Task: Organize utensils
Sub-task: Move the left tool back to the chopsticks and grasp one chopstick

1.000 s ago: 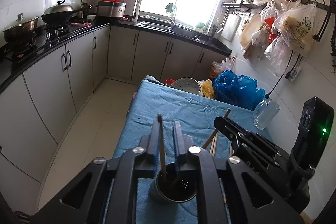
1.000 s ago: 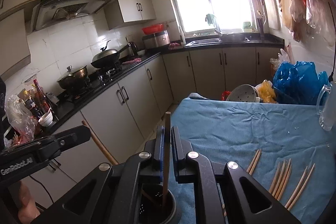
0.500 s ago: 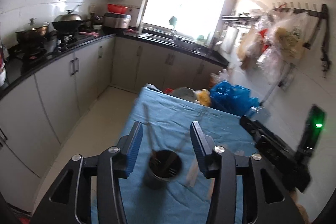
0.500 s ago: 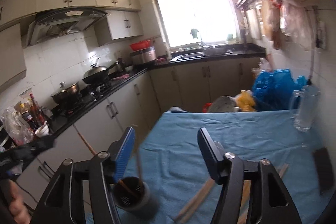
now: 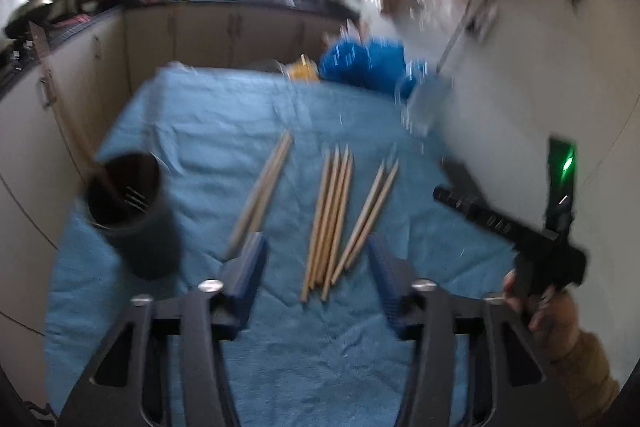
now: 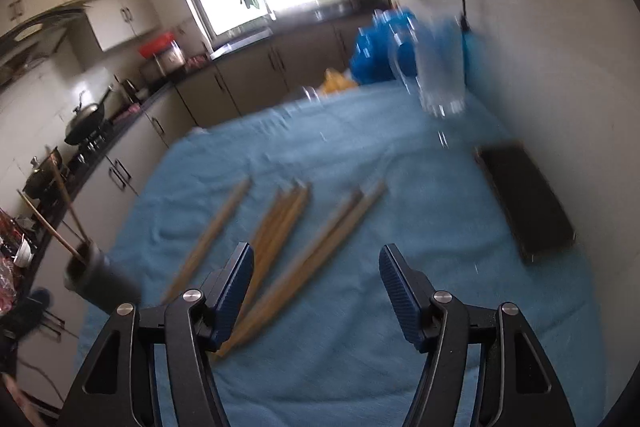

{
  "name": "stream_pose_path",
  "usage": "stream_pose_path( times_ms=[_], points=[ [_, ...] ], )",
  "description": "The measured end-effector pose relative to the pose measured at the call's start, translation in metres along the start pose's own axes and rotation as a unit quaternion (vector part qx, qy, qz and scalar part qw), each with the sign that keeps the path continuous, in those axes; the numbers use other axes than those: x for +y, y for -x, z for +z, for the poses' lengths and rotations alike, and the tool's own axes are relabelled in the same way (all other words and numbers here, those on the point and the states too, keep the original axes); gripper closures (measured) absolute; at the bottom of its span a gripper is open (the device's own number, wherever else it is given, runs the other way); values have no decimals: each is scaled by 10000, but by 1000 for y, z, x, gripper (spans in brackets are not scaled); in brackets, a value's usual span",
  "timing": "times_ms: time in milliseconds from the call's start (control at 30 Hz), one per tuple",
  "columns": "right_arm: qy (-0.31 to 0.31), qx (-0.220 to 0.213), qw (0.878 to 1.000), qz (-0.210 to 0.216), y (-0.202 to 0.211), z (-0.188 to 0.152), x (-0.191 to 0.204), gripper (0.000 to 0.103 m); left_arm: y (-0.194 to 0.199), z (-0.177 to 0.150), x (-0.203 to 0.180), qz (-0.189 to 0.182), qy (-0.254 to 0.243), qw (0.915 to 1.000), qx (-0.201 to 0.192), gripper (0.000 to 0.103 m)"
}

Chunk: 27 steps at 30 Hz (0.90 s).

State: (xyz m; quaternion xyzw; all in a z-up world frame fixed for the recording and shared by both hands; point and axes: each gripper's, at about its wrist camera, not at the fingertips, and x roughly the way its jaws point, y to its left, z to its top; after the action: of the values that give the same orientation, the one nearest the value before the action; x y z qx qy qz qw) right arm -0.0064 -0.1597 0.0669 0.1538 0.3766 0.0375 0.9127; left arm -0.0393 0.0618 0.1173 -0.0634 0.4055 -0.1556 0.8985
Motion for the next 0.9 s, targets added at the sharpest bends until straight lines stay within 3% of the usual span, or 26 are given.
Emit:
stream_pose_path(
  times_ms=[67,133,167,367,600,900],
  points=[
    [-98,221,9997,76,-12,-5,-15,52,-33,-5,-5,-76,-53,9994,339,79],
    [-128,408,9988,227,-24,-9,-21,67,-55,-6,-3,-109,20,9987,489,81],
    [-118,491,9983,291,-31,-10,-22,68,-65,-6,-3,-145,72,9985,515,81],
    [-20,772,9957,517,-67,-13,-15,69,-106,5,-2,-125,173,9980,598,81],
    [247,837,9957,307,-96,-5,-5,69,-148,9,5,-31,171,9958,894,96],
    [398,774,9962,43,-105,-2,-6,74,-153,11,14,-219,262,9955,885,97]
  ],
)
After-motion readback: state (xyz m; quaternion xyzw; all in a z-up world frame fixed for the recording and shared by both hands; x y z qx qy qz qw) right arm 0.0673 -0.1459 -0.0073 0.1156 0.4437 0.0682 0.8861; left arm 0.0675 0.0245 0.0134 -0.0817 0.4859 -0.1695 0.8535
